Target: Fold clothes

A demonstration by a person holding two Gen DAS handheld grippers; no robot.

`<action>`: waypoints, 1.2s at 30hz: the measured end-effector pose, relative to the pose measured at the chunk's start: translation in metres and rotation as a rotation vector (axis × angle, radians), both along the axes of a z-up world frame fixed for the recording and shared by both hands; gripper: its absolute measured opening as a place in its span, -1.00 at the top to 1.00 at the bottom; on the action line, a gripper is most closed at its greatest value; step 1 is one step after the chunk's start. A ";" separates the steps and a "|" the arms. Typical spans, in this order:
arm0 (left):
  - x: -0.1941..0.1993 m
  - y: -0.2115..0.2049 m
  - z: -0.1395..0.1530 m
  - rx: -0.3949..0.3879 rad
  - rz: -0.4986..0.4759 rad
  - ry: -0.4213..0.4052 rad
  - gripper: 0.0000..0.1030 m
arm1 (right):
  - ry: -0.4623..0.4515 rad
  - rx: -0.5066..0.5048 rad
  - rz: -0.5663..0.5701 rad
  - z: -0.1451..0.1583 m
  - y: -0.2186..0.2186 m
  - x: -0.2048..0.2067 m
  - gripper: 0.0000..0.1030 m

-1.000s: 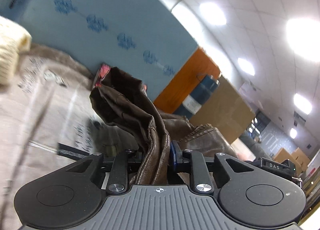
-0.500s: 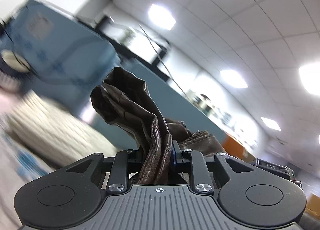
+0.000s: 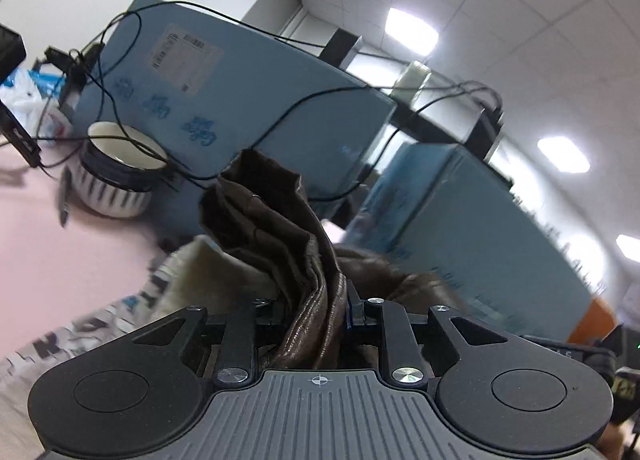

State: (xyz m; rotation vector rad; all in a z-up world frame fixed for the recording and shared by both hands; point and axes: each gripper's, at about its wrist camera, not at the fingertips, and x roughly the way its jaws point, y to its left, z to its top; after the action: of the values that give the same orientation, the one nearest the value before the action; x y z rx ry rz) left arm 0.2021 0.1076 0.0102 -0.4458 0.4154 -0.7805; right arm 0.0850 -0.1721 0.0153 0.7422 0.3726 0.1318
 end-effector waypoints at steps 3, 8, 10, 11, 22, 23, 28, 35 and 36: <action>0.010 0.006 -0.008 0.003 0.019 0.029 0.60 | 0.036 -0.043 -0.045 -0.014 -0.006 0.008 0.51; 0.017 0.003 -0.020 0.082 0.072 0.060 0.58 | 0.043 -0.079 -0.074 -0.031 -0.013 0.012 0.39; 0.019 0.004 -0.024 0.083 0.091 0.082 0.55 | 0.045 -0.087 -0.079 -0.033 -0.013 0.011 0.36; 0.018 0.005 -0.024 0.076 0.099 0.096 0.53 | 0.047 -0.103 -0.081 -0.032 -0.012 0.010 0.33; -0.006 0.024 -0.010 0.036 0.277 0.066 -0.89 | 0.032 -0.331 -0.059 -0.014 0.008 -0.008 -0.59; -0.009 0.026 -0.009 0.030 0.289 0.052 -0.90 | 0.028 -0.347 -0.051 -0.012 0.009 -0.012 -0.64; -0.018 0.029 -0.004 0.024 0.333 -0.049 -1.00 | 0.012 -0.385 -0.020 -0.004 0.014 -0.043 -0.71; -0.052 0.022 0.014 0.012 0.330 -0.109 -1.00 | 0.010 -0.398 0.008 0.007 0.029 -0.094 -0.81; -0.061 0.022 0.018 -0.016 0.285 -0.106 -1.00 | 0.004 -0.393 0.011 0.010 0.030 -0.102 -0.82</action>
State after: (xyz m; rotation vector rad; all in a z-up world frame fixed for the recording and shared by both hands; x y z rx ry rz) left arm 0.1407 0.1296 0.0280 -0.4640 0.2397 -0.5286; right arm -0.0169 -0.1422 0.0252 0.3522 0.3920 0.0642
